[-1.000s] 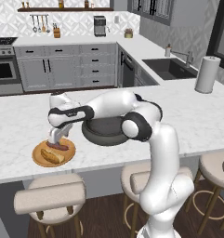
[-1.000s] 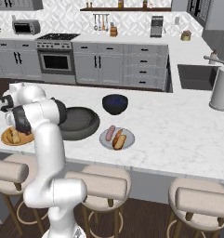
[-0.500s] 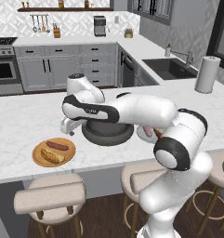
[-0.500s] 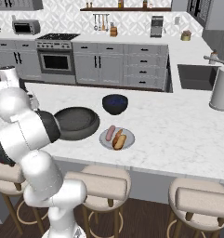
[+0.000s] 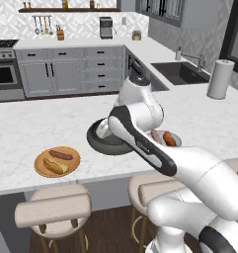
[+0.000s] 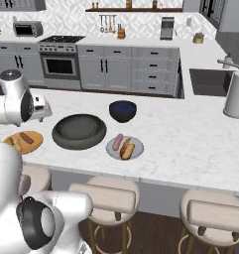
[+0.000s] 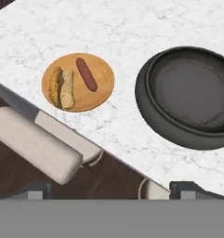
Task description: Place one bun and one sausage from the bowl on each plate.
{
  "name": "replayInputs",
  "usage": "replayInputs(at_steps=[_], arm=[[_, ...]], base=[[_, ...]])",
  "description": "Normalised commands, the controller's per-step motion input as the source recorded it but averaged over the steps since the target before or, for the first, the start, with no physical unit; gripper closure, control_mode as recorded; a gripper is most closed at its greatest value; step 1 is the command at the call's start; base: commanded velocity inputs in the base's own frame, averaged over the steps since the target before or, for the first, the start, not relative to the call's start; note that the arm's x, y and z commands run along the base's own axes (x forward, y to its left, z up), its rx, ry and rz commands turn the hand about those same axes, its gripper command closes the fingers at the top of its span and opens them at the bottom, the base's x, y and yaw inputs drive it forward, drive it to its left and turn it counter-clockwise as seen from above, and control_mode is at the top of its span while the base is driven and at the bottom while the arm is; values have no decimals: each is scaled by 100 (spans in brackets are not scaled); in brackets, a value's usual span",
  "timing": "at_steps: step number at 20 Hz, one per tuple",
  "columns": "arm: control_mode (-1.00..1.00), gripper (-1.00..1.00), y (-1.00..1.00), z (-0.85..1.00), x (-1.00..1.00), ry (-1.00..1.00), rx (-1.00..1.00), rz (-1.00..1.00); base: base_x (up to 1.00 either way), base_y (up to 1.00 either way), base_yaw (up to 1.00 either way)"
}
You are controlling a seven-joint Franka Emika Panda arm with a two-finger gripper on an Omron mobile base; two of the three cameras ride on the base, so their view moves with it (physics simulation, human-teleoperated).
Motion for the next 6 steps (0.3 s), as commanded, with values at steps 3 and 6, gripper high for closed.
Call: replayInputs(at_steps=[3, 6], arm=[[-100, -100, -62, 17, -40, -43, 0, -17], [-100, -100, -75, 29, 0, -9, 0, -19]], base=[[0, 0, 0], [0, 0, 0]])
